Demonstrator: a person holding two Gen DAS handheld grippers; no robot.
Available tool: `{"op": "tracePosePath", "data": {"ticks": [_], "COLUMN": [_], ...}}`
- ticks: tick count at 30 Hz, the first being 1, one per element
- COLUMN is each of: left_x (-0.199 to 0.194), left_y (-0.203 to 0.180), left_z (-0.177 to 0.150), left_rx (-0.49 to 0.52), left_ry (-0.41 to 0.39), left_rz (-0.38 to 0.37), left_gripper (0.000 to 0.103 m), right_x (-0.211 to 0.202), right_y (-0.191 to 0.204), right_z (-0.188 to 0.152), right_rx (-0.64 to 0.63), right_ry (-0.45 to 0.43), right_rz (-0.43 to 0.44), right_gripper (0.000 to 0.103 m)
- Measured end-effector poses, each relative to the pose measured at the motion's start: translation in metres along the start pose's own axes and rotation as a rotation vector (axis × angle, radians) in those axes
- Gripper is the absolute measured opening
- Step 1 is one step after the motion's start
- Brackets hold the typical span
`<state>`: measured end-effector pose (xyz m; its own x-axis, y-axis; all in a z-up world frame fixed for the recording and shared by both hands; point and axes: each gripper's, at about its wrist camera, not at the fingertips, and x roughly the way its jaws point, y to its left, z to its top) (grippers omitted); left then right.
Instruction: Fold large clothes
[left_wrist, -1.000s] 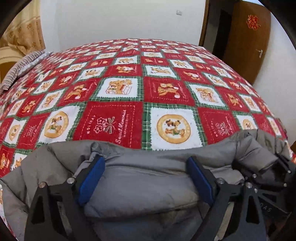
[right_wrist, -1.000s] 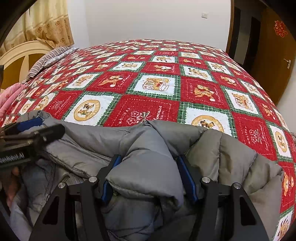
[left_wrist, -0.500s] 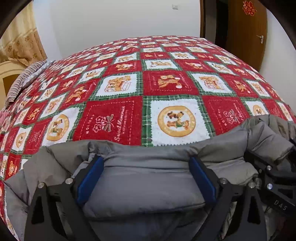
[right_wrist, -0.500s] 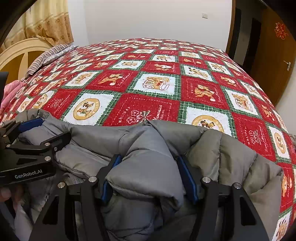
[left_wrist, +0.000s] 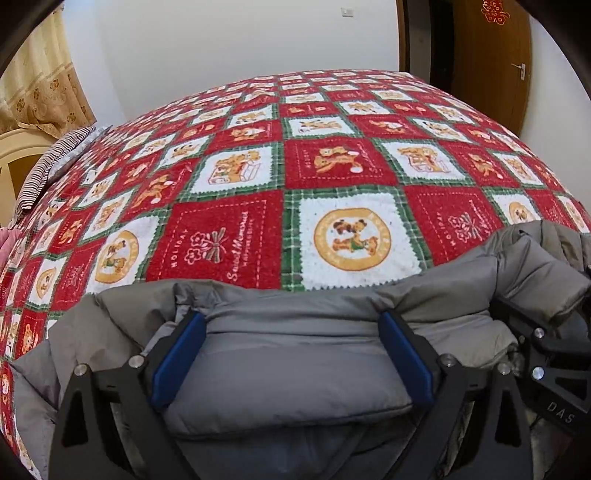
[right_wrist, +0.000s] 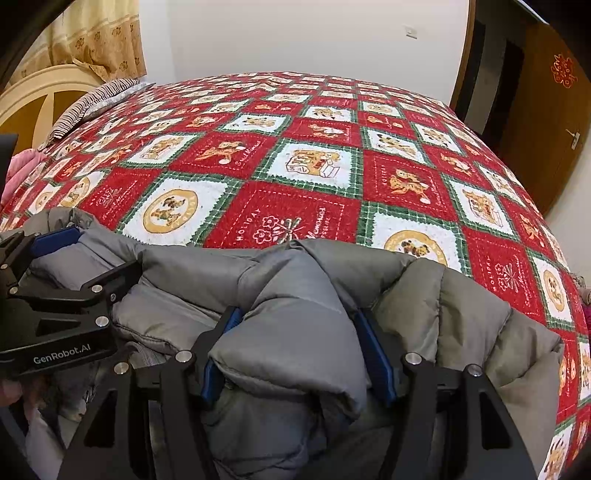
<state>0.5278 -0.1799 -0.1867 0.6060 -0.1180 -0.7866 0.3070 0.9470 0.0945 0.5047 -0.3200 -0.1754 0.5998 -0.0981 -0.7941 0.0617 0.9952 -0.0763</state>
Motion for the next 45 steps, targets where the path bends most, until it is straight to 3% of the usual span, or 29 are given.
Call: {"op": "tracePosePath", "data": {"ticks": [9,14,17,21,23,27,33,39,45], "left_x": [0.001,-0.006,-0.057,-0.129,-0.161,-0.211,-0.245,-0.261,-0.285], "left_y": [0.000,-0.001,0.003,0.027,0.044,0.076,0.105,0.129,0.134], "left_z": [-0.001,0.014,0.021,-0.013,-0.047,-0.140,-0.252,-0.310,-0.355], "left_rx": [0.003,0.036,0.090,0.158,0.171,0.217,0.179,0.035,-0.043], "left_ry": [0.004,0.048,-0.046,-0.106,-0.106,-0.078,-0.011,0.032,0.031], "left_rz": [0.001,0.018,0.037,0.047,0.042,0.060,0.102,0.044,-0.044], "left_gripper": [0.100,0.100,0.098,0.100,0.102,0.102,0.102,0.103,0.103], "right_x": [0.001,0.001,-0.014,-0.088,-0.128,-0.180,-0.240,-0.285,-0.316], "right_y": [0.000,0.002,-0.010,-0.032,-0.046,-0.063,-0.059,-0.045,-0.033], "right_z": [0.000,0.003,0.014,0.002,-0.025,-0.106,-0.248,-0.335,-0.389], "right_rx": [-0.001,-0.017,0.016,0.058,0.095,0.147,0.174,0.214,0.243], "right_ry": [0.002,0.023,0.083,-0.008,-0.028,0.019,0.089,0.069,0.059], "right_rz": [0.000,-0.009,0.017,-0.011,-0.001,0.054,0.071,0.069,0.105], "right_gripper": [0.064,0.065,0.065,0.070,0.070,0.071,0.071,0.071,0.071]}}
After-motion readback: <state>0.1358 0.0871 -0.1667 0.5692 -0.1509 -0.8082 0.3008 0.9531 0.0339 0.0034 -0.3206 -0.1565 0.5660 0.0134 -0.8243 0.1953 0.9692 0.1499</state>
